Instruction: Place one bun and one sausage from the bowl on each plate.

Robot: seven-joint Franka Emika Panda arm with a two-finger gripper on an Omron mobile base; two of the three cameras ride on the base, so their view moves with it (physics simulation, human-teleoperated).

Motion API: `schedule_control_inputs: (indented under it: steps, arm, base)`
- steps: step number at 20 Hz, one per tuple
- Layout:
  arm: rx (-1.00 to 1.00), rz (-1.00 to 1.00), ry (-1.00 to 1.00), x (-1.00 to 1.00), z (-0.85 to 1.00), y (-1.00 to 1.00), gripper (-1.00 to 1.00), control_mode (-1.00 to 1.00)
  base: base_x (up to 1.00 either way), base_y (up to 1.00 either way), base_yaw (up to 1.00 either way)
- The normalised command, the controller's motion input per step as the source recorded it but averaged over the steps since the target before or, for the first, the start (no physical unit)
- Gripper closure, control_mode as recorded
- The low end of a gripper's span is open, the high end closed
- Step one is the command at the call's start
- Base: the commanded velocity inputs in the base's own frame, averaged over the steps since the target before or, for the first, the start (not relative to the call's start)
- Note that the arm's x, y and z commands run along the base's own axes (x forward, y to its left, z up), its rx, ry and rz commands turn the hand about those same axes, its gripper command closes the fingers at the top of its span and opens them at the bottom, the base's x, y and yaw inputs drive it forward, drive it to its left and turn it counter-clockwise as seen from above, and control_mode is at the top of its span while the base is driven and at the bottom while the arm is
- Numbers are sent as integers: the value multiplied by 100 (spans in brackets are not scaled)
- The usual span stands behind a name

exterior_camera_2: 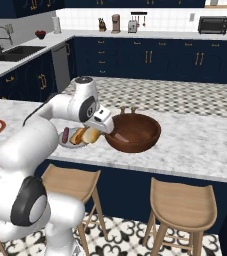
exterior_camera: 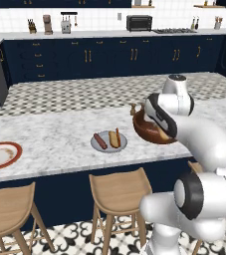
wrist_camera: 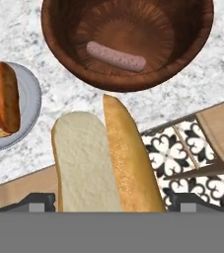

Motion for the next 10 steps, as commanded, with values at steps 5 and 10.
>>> schedule_control_inputs:
  steps: [5,10]
  arm:
    - [0,0,0,-1,4,0,100,-100]
    - [0,0,0,0,0,0,100,100]
  base:
    - [0,0,0]
    - [-65,21,4]
